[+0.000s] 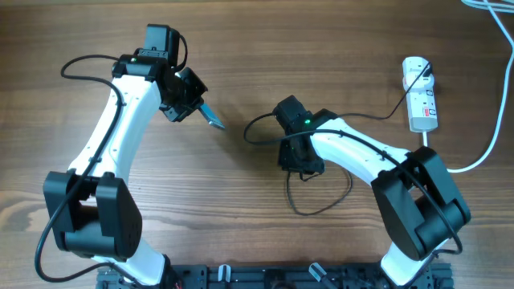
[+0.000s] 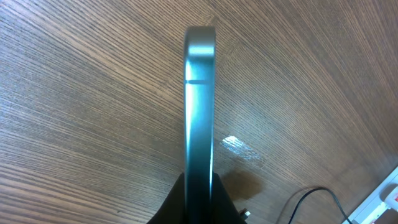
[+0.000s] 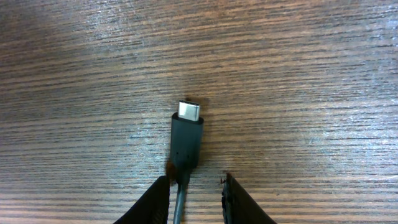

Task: Plug charger to phone and switch on socket
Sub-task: 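Lower the right gripper over the USB-C cable plug and grasp it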

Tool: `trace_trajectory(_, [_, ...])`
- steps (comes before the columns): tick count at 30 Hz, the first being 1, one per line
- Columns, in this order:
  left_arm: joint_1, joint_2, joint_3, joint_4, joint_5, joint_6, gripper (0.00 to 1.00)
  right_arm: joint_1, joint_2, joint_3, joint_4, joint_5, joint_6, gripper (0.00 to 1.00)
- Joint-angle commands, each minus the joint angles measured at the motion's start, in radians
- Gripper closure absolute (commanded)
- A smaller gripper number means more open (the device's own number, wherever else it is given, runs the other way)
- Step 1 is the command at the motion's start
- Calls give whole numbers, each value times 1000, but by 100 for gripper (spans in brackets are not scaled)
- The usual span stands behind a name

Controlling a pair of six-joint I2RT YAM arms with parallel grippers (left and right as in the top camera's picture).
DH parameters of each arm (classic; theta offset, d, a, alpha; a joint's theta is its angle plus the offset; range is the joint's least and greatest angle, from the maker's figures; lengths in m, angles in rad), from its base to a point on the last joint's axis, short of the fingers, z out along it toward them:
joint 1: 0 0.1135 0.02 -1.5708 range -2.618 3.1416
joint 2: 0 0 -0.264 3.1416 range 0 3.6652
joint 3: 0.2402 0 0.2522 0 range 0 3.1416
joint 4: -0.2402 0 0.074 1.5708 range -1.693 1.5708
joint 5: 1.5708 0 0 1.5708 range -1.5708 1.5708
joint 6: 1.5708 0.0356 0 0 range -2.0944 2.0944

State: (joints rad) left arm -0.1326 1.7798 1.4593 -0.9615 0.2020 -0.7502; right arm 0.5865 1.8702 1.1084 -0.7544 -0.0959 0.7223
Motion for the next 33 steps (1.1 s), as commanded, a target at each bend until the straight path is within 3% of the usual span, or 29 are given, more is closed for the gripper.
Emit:
trace_trajectory(1, [0,-24,13,3,-13,-14,96,0,59,-4,-1,10,10,73])
trace_trajectory(33, [0,-24,13,3,-13,-14,96,43,92,-3,18,55,44,78])
